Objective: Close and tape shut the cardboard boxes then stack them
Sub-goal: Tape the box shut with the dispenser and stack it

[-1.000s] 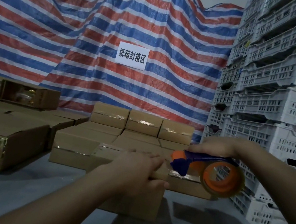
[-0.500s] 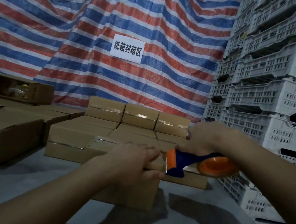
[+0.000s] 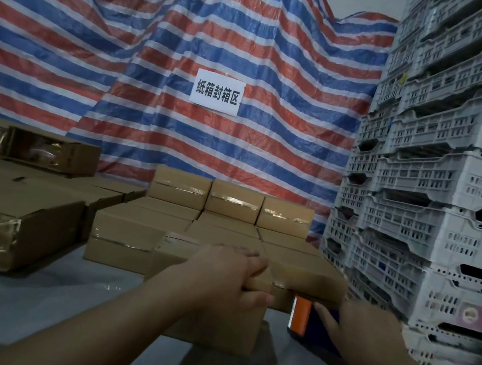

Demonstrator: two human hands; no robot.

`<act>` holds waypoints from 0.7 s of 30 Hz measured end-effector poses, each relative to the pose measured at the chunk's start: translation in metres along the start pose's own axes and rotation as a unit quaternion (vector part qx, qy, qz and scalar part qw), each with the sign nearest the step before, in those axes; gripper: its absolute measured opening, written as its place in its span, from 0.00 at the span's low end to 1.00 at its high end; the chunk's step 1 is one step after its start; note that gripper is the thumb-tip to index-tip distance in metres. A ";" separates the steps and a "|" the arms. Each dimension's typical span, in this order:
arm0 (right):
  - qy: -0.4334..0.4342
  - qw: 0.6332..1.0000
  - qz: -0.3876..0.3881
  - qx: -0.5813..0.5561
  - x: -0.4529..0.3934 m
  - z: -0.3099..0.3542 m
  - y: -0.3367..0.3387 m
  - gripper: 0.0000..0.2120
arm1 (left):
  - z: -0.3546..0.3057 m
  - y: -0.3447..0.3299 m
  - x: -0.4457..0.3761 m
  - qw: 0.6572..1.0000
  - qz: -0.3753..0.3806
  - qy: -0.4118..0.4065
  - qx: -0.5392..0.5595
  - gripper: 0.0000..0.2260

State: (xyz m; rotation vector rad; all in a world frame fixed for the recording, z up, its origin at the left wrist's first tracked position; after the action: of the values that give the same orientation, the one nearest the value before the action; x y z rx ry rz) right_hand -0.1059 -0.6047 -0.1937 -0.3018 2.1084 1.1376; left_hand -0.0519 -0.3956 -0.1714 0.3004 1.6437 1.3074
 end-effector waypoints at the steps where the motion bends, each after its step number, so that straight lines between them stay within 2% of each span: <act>1: -0.010 1.000 0.004 -0.008 0.008 0.000 -0.006 0.32 | 0.000 0.000 0.000 1.000 -0.001 -0.002 0.007 0.30; 5: -0.026 0.999 0.003 -0.019 0.016 0.003 -0.009 0.33 | -0.001 0.001 0.000 1.000 0.003 -0.002 0.011 0.31; 8: -0.029 0.999 0.032 -0.025 0.005 0.005 0.001 0.34 | -0.001 0.002 0.000 1.000 0.005 0.002 0.004 0.31; 10: -0.028 0.997 0.033 -0.062 -0.010 0.007 0.017 0.34 | -0.002 0.002 0.001 1.000 0.006 0.005 0.000 0.31; 12: -0.040 0.984 0.021 -0.170 -0.031 0.013 0.037 0.34 | -0.002 0.002 0.001 1.000 0.008 0.008 -0.002 0.31; 13: -0.064 0.959 0.021 -0.276 -0.040 0.018 0.047 0.34 | -0.002 0.003 0.001 1.000 0.009 0.012 -0.001 0.31; 15: -0.101 0.864 0.026 -0.492 -0.058 0.037 0.068 0.29 | -0.002 0.003 0.001 1.000 0.013 0.015 0.001 0.30; 16: -0.116 0.821 0.032 -0.558 -0.065 0.048 0.076 0.27 | -0.002 0.004 0.000 1.000 0.015 0.015 -0.001 0.30; 19: -0.144 0.714 0.087 -0.680 -0.070 0.091 0.080 0.25 | -0.002 0.005 0.000 1.000 0.009 0.017 -0.004 0.30; 21: -0.148 0.664 0.135 -0.720 -0.064 0.118 0.070 0.26 | -0.003 0.006 0.000 1.000 -0.003 0.017 -0.002 0.29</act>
State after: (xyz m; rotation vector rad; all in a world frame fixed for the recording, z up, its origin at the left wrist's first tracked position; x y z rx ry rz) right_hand -0.0385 -0.4766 -0.1475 -0.4393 0.5219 2.6236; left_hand -0.0557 -0.3952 -0.1666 0.2724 1.6685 1.3188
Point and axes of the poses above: each hand's wrist, its own x-axis away from the middle knuckle, its own y-axis out of the back of the hand, z = x × y, the point moved 9 cm from there along -x, towards the middle knuckle, and after that the axes turned 10 degrees about -z, right-handed, at the moved point
